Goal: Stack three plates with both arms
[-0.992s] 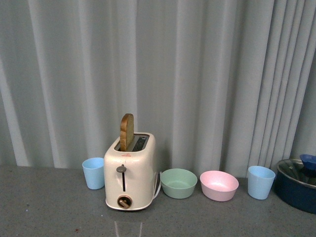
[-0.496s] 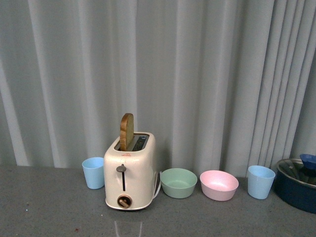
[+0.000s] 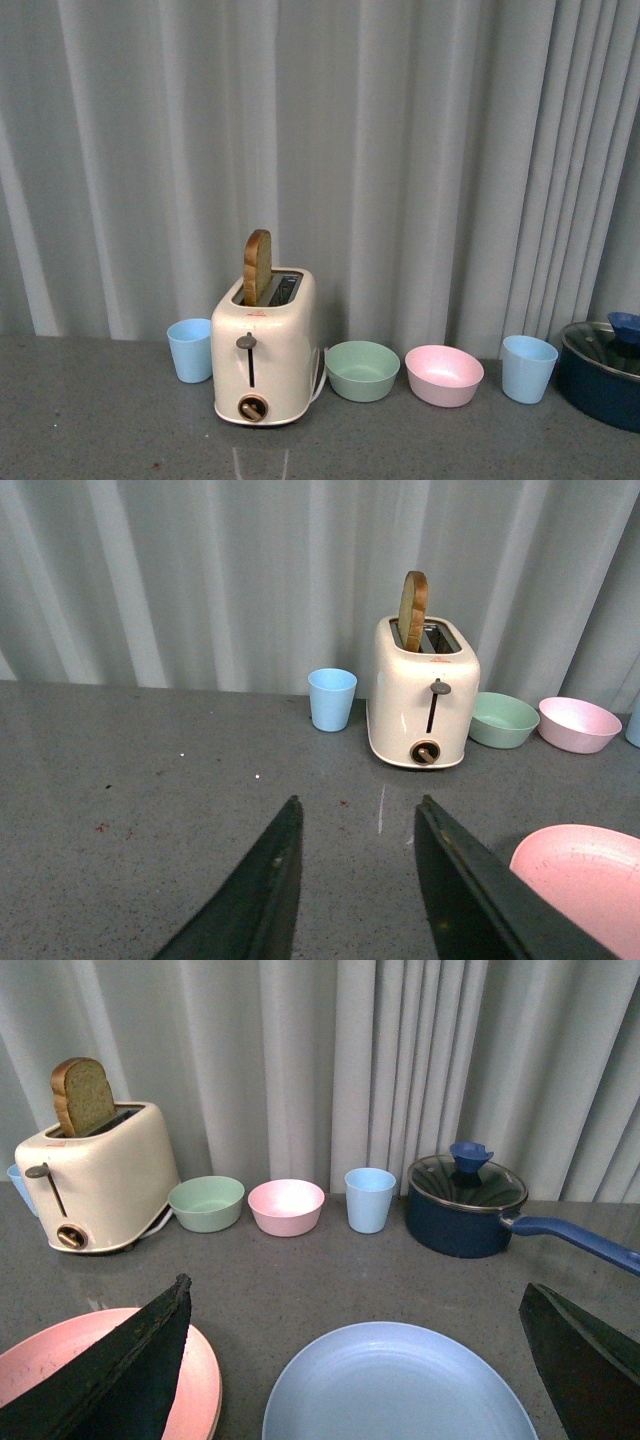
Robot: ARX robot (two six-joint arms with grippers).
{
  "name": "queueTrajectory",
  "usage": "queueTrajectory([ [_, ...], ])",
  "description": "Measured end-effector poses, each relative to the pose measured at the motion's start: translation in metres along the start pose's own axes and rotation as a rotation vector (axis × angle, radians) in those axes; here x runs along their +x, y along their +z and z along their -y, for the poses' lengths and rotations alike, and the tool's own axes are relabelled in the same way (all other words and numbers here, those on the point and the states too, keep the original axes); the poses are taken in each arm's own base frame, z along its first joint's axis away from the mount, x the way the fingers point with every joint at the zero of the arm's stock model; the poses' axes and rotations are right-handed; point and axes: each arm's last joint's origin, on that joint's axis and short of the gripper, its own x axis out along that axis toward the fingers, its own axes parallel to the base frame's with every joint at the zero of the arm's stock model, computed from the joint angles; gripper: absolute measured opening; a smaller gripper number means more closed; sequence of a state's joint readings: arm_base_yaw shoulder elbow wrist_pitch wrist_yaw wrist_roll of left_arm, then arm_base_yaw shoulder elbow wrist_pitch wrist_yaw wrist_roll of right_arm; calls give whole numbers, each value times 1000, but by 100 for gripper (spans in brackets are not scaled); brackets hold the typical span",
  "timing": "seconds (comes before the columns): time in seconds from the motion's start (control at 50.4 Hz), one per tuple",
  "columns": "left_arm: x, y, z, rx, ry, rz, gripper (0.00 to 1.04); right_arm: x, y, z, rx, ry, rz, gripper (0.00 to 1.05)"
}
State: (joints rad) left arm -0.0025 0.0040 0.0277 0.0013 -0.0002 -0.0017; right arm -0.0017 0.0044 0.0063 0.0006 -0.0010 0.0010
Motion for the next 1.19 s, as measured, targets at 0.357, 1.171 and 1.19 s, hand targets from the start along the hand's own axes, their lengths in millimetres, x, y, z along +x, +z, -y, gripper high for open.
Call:
queueTrajectory([
  [0.357,0,0,0,0,2,0,97,12,9,9,11,-350,-59,97],
  [1.171,0,0,0,0,0,0,98,199,-51,149,3,-145,-918,97],
  [1.19,0,0,0,0,0,0,98,199,-52,149,0,-140,-921,97],
])
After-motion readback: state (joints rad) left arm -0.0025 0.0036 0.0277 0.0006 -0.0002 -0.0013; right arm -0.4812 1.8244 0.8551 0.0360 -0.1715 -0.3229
